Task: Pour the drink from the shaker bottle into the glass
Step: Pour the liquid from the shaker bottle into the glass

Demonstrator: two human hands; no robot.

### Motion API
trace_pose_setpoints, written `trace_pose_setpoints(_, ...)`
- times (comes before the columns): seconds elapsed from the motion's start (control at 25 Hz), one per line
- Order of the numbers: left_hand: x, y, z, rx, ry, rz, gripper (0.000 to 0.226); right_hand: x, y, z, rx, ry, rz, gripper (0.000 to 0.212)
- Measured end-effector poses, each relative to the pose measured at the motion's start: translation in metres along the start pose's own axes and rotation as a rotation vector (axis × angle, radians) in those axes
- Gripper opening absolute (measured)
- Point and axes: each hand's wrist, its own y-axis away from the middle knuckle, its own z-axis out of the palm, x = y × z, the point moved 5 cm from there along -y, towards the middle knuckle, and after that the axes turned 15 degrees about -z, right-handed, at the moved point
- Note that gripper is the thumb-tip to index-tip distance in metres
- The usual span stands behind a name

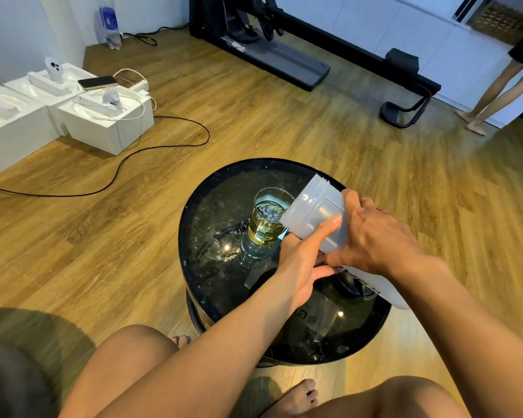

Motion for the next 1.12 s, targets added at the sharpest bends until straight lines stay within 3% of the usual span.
trace_pose_setpoints(0.4,-0.0004,-0.0014,-0.0006,0.007,-0.008,0.003,0.042,0.0009,0.0,0.0012,0.009,-0.003,0.007,0.113)
trace_pose_setpoints(1.12,0.0001,-0.0012,-0.0009,0.001,0.0,0.007,0.035,0.0003,-0.0005,0.0012,0.01,0.01,0.005,0.113)
